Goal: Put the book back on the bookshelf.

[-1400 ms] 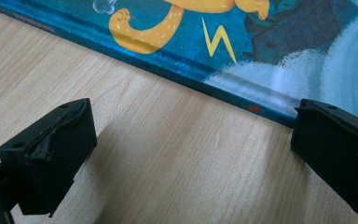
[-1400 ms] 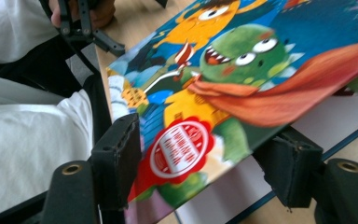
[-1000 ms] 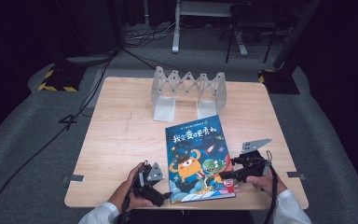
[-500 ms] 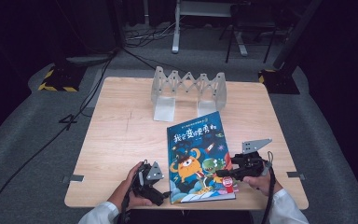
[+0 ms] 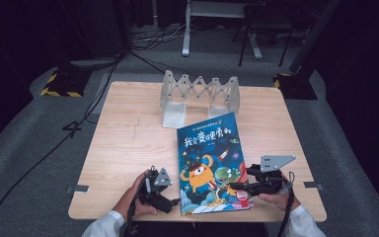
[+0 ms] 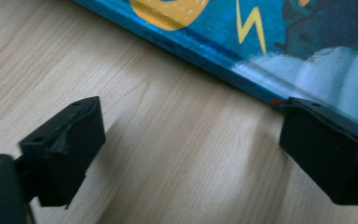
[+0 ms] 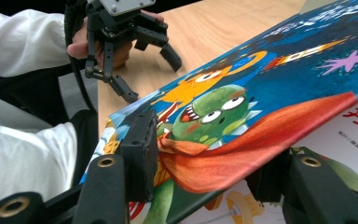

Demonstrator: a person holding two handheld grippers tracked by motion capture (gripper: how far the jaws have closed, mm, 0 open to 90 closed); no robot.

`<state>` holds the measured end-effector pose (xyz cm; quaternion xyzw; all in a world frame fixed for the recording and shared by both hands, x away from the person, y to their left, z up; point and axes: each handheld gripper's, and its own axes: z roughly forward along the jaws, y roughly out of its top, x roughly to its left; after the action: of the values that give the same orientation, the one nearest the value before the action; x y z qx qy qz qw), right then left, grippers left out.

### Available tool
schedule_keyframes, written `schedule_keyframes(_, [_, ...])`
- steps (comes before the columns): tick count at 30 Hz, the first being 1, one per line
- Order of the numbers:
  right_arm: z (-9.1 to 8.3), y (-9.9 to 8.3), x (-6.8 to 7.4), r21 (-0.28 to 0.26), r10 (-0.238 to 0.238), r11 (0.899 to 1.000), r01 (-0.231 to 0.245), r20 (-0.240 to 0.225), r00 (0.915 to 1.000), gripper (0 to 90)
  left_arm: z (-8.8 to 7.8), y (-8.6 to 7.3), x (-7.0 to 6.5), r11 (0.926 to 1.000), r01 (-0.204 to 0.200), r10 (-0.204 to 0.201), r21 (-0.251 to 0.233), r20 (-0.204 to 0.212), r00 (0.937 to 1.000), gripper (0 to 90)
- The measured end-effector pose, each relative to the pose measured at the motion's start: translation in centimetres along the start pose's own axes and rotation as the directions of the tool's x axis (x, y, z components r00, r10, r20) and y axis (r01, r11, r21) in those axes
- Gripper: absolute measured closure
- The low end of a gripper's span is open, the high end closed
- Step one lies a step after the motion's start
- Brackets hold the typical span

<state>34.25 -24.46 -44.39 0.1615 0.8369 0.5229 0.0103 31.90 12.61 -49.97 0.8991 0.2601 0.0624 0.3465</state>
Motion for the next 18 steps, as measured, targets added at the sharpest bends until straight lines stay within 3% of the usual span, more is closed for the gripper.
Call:
schedule_keyframes(2, [-0.1,0.1,0.3,-0.010,-0.021,1.000,0.021,0.028,0.9994,51.8,0.1,0.4,0.1,1.0000,0.007,-0.006,-0.004,0.035,0.9994,16.6])
schedule_keyframes(7, [-0.4,0.3,0.7,-0.026,-0.056,0.998,0.058,0.069,0.9961,52.1,0.3,1.2,0.2,0.9995,0.019,-0.017,-0.026,0.079,0.9967,15.7])
schedule_keyframes(13, [-0.5,0.4,1.1,-0.046,-0.096,0.994,0.102,0.109,0.9894,52.5,0.7,1.9,0.4,0.9989,0.036,-0.033,-0.030,0.094,0.9950,15.8])
schedule_keyframes(17, [-0.5,0.5,1.3,-0.051,-0.115,0.991,0.121,0.116,0.9866,52.6,1.2,2.2,0.9,0.9960,0.077,-0.071,-0.044,0.124,0.9897,14.7])
schedule_keyframes(18, [-0.5,0.5,1.3,-0.051,-0.115,0.991,0.121,0.116,0.9866,52.6,1.4,2.3,1.2,0.9946,0.092,-0.084,-0.048,0.153,0.9847,14.7])
